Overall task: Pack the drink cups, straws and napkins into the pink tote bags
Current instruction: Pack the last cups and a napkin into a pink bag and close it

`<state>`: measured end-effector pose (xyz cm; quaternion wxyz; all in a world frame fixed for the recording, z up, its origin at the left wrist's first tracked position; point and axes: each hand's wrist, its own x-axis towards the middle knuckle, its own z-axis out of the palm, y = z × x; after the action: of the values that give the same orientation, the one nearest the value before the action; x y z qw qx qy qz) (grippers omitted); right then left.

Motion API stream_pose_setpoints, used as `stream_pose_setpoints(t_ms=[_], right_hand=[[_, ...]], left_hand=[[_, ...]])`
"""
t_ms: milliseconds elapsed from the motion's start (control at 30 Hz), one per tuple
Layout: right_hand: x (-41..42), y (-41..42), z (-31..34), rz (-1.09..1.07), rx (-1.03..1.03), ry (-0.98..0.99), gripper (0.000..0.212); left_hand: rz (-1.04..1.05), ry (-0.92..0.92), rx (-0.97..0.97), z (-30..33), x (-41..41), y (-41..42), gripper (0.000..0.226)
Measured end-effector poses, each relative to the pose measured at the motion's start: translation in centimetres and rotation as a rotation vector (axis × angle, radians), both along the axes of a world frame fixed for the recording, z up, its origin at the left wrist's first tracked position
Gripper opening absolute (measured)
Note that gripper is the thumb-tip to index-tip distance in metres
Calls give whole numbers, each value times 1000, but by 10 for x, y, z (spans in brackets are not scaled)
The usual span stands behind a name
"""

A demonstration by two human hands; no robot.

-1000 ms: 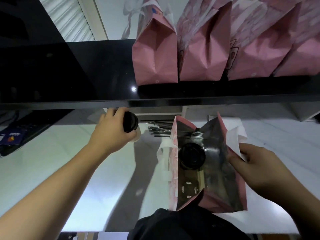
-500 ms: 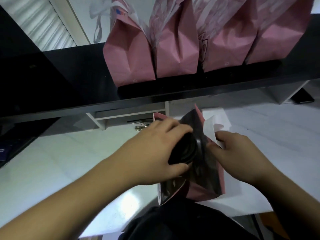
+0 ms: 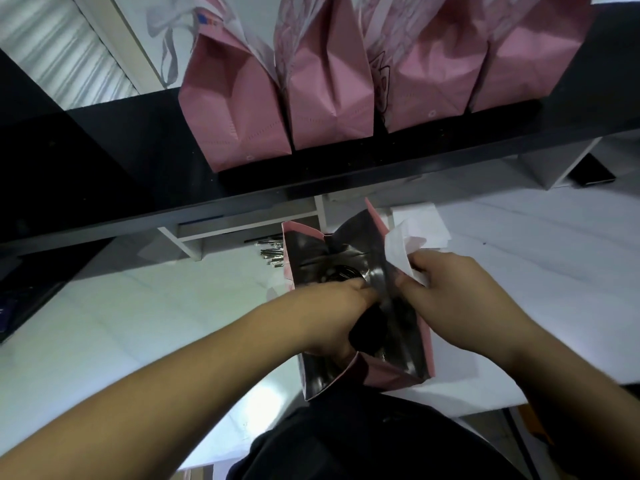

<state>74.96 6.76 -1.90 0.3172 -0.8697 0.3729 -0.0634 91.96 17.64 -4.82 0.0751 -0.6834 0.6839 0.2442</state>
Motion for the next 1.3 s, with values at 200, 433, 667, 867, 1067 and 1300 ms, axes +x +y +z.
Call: stream_pose_setpoints(t_ms=[200, 433, 667, 867, 1067, 1300], right_hand=[[-2, 3, 2, 4, 14, 1, 40], [-3, 5, 0, 3, 27, -24, 37], [-7, 6, -2, -25, 15, -28, 37], [-8, 10, -2, -29, 19, -30, 39], [-5, 10, 0, -26, 10, -21, 33], [0, 12, 3, -44, -26, -14, 35]], left_hand=[[-101, -61, -77, -23, -2, 12, 70], [-107, -50, -90, -28, -10, 15, 77], [-178, -158, -37, -27, -10, 11, 65], [-213, -183, -17, -29, -19, 6, 66], [-226, -196, 68, -23, -18, 0, 73], [-148, -181, 77, -23, -21, 0, 65]])
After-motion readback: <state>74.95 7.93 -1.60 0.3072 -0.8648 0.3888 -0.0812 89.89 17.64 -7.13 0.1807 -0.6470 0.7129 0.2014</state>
